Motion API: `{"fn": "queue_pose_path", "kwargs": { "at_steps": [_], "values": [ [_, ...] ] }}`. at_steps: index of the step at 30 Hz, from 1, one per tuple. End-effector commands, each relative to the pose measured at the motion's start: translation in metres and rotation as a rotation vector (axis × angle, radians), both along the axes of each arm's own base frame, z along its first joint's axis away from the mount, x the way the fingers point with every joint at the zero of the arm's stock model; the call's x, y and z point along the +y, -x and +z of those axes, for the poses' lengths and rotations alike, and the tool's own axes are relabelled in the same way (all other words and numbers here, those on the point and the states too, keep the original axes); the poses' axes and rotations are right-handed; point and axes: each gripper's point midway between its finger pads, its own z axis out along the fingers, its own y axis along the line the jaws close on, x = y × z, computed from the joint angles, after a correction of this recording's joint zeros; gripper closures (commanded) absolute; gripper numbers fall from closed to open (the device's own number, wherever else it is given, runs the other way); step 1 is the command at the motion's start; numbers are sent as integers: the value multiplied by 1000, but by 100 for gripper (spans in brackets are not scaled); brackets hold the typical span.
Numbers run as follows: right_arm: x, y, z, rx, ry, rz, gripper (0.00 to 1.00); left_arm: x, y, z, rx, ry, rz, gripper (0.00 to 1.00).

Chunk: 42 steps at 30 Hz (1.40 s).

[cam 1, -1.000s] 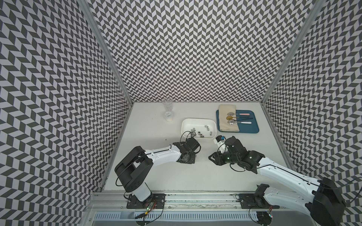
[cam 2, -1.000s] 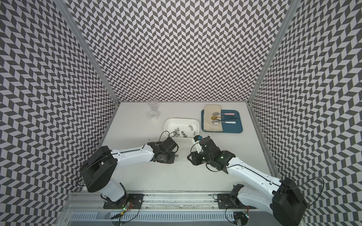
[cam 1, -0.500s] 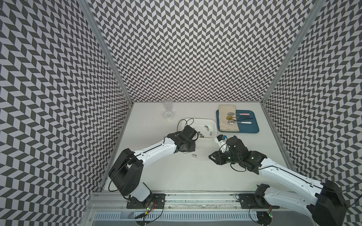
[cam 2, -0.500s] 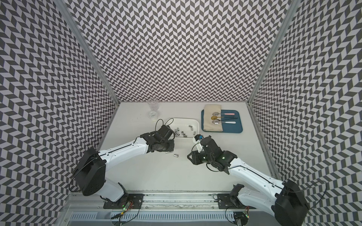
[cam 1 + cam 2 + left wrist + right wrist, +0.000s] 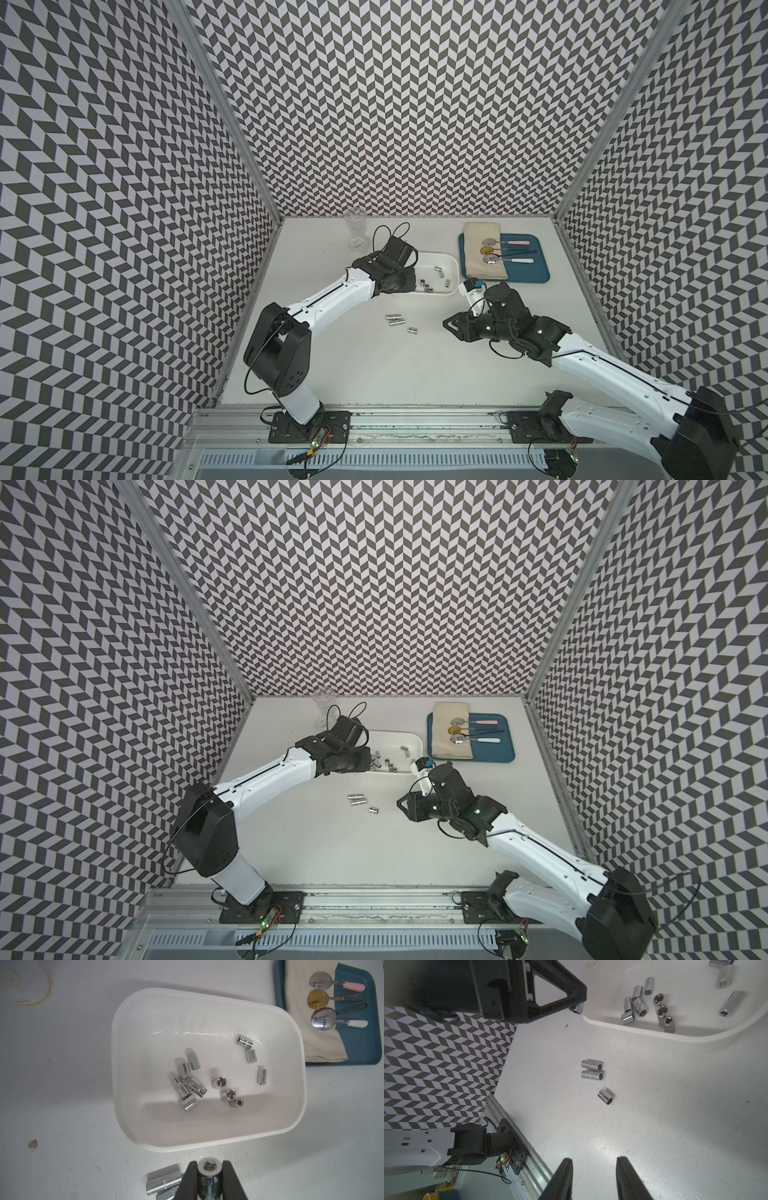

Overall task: Put the socket on the desktop into the storage box
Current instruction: Pick up the socket head at the center of the board, then place the socket head in the storage box.

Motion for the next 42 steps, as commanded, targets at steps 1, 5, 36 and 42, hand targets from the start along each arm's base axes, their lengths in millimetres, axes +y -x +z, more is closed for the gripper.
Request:
{"fn": "queue_pose_path", "kwargs": {
  "at_steps": [1, 5, 36, 42],
  "values": [
    [7, -10, 26, -55, -63, -6, 61, -5, -16, 1, -5, 1, -18, 94],
    [8, -11, 27, -56, -64, -7, 61, -7, -34, -12, 10, -15, -13, 94],
    [3, -9, 21, -42, -55, -16, 61, 2, -80, -78, 94, -95, 23, 74],
    [4, -8, 22, -39, -59, -12, 61, 2, -80, -66, 74, -84, 23, 62]
  ]
}}
